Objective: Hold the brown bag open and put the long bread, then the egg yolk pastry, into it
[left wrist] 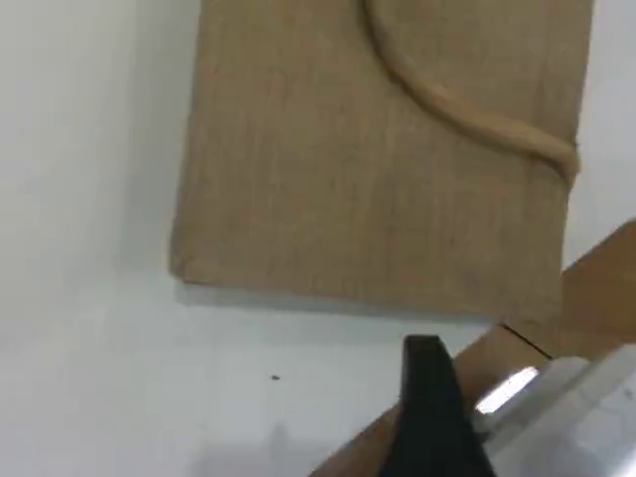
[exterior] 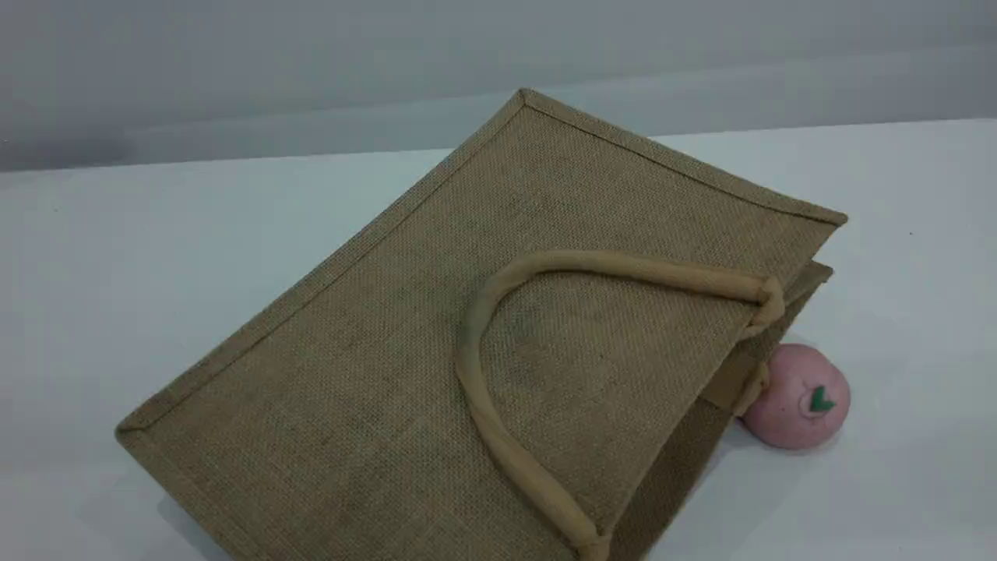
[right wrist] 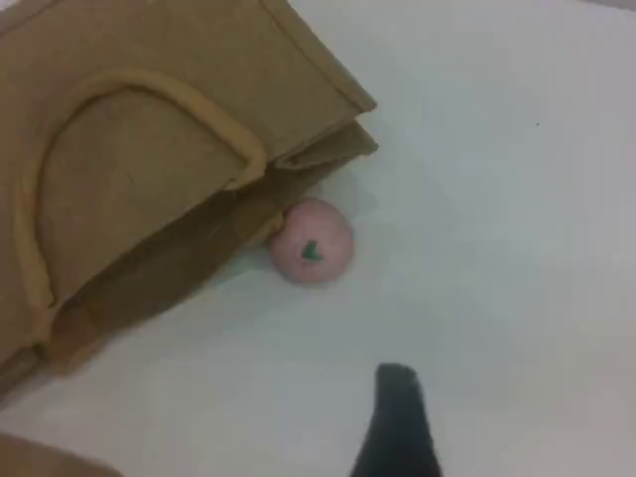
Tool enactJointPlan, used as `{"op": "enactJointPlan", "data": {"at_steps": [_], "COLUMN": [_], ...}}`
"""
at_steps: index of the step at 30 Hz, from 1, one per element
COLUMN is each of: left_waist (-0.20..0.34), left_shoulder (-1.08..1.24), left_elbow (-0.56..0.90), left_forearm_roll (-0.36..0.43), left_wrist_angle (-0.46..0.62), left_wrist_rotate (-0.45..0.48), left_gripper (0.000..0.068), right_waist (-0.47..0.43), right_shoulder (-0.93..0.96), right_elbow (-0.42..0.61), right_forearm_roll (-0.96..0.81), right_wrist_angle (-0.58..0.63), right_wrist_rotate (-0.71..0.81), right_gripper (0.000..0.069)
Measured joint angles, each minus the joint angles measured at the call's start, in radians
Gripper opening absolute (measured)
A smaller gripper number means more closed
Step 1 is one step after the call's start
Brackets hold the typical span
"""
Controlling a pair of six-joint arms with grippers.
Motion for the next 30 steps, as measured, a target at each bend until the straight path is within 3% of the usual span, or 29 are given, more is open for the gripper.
{"op": "enactJointPlan", "data": {"at_steps": [5, 12, 24, 30], "left_waist": [0.0, 0.0, 0.0, 0.0], "left_shoulder": [-0.182, -0.299, -0.374, -0.415], "left_elbow": [0.062, 0.135, 0.185, 0.185], "left_forearm_roll": [0.061, 0.232, 0.227, 0.227], "left_wrist_angle": [-0.038, -0.012, 0.044, 0.039], "left_wrist_rotate": [-0.057, -0.234, -0.24, -0.24], "left_gripper": [0.043, 0.043, 0.043, 0.043], "right_waist": [0.0, 0.001, -0.002, -0.071], "right_shoulder": [0.0, 0.0, -0.001, -0.057], "right_elbow": [0.0, 0.0, 0.0, 0.0], "right_forearm_roll": [0.0, 0.0, 0.0, 0.003], "right_wrist_angle": [0.001, 0.001, 0.001, 0.001], "right_wrist_rotate": [0.0, 0.0, -0.002, -0.002], "right_gripper": [0.0476, 0.0476, 0.0476, 0.0476]}}
